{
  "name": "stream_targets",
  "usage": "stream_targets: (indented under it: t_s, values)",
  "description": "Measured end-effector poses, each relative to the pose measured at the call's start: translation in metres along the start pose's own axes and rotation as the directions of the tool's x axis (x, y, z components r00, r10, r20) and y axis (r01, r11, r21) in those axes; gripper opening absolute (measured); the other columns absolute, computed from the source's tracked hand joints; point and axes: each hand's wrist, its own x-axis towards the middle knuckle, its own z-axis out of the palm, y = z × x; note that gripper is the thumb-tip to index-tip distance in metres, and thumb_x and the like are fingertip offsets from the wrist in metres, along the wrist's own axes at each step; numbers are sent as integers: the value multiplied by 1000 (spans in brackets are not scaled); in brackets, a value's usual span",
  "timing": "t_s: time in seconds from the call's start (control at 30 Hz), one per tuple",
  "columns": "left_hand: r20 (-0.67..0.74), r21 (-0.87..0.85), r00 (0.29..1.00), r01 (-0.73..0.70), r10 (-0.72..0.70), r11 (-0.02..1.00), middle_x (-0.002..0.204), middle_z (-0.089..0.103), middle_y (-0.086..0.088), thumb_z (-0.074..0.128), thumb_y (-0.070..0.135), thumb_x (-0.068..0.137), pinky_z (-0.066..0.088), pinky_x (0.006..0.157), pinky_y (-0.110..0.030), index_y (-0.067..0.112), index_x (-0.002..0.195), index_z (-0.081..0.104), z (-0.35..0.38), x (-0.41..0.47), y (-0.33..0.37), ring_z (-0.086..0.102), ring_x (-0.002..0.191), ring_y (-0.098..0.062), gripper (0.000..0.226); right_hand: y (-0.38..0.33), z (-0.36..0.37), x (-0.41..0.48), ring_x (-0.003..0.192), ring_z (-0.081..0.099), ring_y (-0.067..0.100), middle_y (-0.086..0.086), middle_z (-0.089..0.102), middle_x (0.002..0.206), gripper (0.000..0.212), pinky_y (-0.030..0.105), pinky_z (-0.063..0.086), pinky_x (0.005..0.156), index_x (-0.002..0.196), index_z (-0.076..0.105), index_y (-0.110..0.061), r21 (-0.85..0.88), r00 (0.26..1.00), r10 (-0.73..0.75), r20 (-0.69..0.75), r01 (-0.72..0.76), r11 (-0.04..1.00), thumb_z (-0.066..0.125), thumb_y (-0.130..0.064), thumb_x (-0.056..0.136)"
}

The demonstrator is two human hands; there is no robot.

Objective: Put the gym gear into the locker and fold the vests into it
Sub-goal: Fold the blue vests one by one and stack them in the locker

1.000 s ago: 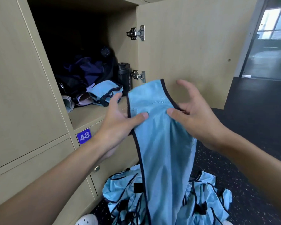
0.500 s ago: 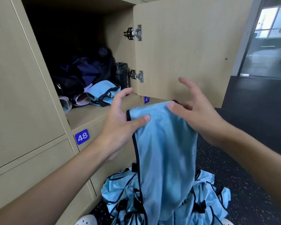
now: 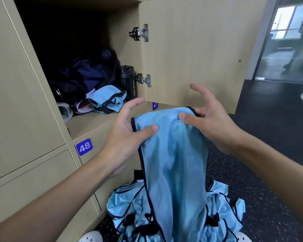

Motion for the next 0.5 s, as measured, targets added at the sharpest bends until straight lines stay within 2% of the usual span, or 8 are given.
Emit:
stream_targets:
  t_s: [0.13,0.23,0.33,0.43,0.5]
  values:
    - [42,155,999,-12,6,988,132,64,3,85,18,72,53,99,-39,43,126,61,9,1,-9,63,119,-18,64,-1,7,-1,74,64,20,10,74,83,78,40,56,83,148,23,-39,-25,998,-26,60,27,999,66,-7,92]
    - [20,163,1000,0,-3,987,124,69,-4,86,19,69,53,99,-43,40,119,68,15,3,-9,67,111,-22,57,-3,9,-2,75,64,18,8,74,82,78,37,56,82,149,23,-38,-16,996,-34,80,35,999,66,-6,92]
    - [-54,100,998,32,-27,995,100,75,-18,84,5,76,54,92,-58,22,104,75,22,2,-4,69,86,-24,34,-2,10,-3,75,69,14,5,76,87,77,26,56,72,148,24,-37,6,997,-20,73,19,1000,66,-6,92]
    - [-167,47,986,28,-20,998,102,68,-30,86,11,70,48,90,-65,22,93,77,26,5,4,60,80,-28,27,1,10,-3,90,73,15,3,76,101,84,31,56,83,146,22,-44,7,999,9,43,-9,1000,74,-15,87]
    - [-214,8,977,1,1,1000,104,68,-31,85,10,72,50,91,-62,20,95,77,25,11,11,61,81,-28,26,6,10,-2,95,73,17,5,73,110,95,36,56,90,144,19,-52,29,997,61,38,-62,998,81,-20,79]
